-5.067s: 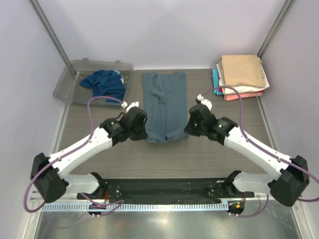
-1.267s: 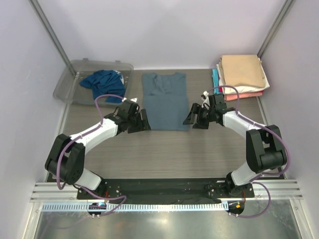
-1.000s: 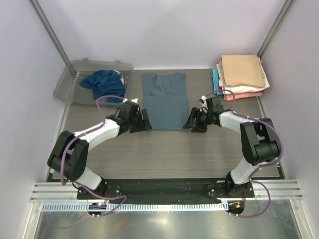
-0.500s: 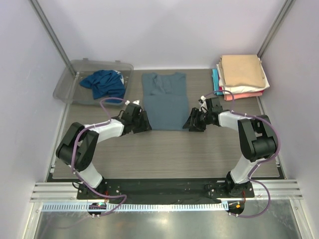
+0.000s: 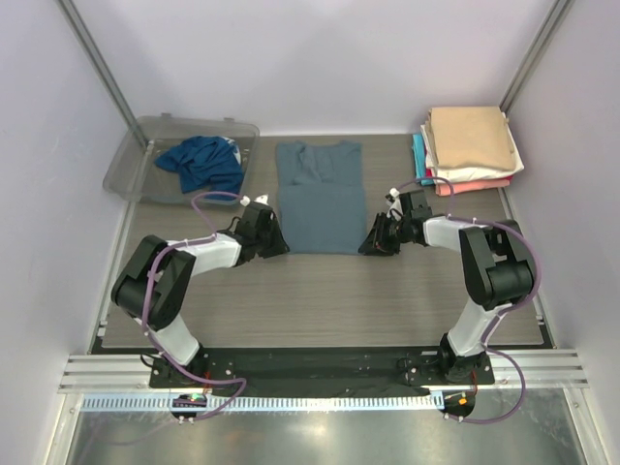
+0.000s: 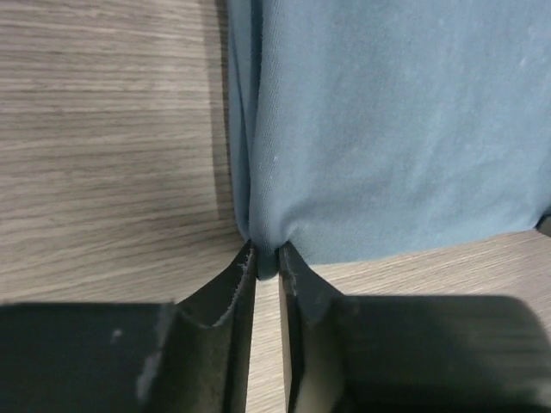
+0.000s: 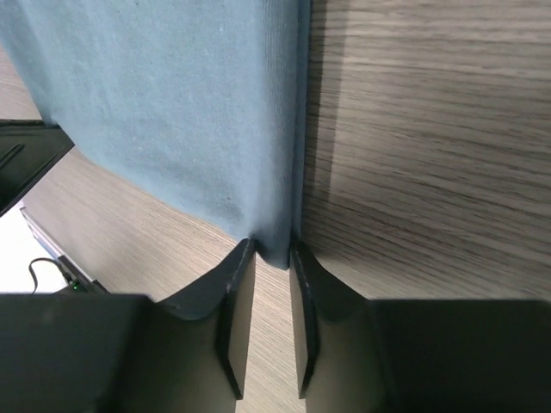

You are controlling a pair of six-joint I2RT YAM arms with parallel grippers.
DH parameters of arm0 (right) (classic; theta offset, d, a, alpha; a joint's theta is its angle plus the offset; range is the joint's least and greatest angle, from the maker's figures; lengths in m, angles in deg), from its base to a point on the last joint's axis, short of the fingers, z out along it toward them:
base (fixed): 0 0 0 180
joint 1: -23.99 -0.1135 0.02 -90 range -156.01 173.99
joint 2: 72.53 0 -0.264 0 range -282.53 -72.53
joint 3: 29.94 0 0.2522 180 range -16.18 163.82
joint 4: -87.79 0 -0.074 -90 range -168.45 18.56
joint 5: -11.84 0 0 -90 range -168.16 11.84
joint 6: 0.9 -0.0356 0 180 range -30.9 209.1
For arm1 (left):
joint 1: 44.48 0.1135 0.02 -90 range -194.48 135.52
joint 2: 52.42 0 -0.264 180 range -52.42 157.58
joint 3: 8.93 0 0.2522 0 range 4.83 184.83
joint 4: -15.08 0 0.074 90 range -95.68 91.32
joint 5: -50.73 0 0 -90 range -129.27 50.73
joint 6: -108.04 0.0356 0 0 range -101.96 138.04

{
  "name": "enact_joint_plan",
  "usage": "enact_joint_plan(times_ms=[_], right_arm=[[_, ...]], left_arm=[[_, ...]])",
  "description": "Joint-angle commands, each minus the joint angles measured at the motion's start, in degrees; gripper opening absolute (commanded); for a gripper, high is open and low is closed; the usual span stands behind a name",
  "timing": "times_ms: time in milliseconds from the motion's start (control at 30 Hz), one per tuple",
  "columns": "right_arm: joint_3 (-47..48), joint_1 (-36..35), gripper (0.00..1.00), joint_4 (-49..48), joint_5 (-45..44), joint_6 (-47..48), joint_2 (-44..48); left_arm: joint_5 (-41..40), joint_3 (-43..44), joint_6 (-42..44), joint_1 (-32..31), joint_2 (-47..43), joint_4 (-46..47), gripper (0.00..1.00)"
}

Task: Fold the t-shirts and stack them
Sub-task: Fold the tshirt

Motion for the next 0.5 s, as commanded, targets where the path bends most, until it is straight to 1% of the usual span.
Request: enact_joint_plan(times_ms=[0,33,67,100,167,200,233,300,400,433,467], right_arm=[[0.03,-0.12,0.26,0.27,-1.6,0.88,-1.9],[0.21,-0.12,0.22,0.36,-1.6,0.88,-1.9],[0.21,-0.03,0.2,0.27,-1.78,0.96,-1.9],[0.21,-0.03,0.15,0.27,-1.69,0.88,-1.64],[0.21,-0.03,0.09,0.36,-1.69,0.79,-1.29],[0.12,-0.12,0.03,0.36,-1.87,0.7,-0.59],[0.03,0.06,0.01,0.62,-2.04,0.62,-0.24],[-0.32,-0.03,0.01,1.14,-2.3,0.53,1.08],[-1.63,-0.03,0.01,2.81,-2.48,0.35,5.64],[-2.25,-0.03,0.01,4.21,-2.83,0.35,9.13],[-3.38,-0.12,0.01,5.18,-3.27,0.52,10.91]], left_arm=[[-1.69,-1.02,0.24,0.19,2.54,-0.5,0.14],[-1.43,-0.93,0.24,0.19,2.72,-0.33,0.06],[-1.43,-0.84,0.24,0.1,2.72,-0.15,0.04],[-1.17,-0.67,0.24,0.19,2.72,-0.15,0.0],[-0.46,-0.58,0.32,0.1,2.28,0.02,0.0],[-0.2,-0.58,0.5,0.19,2.1,0.02,0.0],[0.15,-0.67,0.5,0.19,1.15,-0.06,0.0],[0.51,-0.75,0.15,0.02,-0.35,-1.38,0.0],[0.86,-1.54,-0.64,-0.16,-5.0,-4.45,0.0],[1.03,-2.15,-1.25,-0.33,-6.41,-5.5,0.0],[1.12,-2.42,-1.69,-0.94,-9.82,-7.69,0.0]])
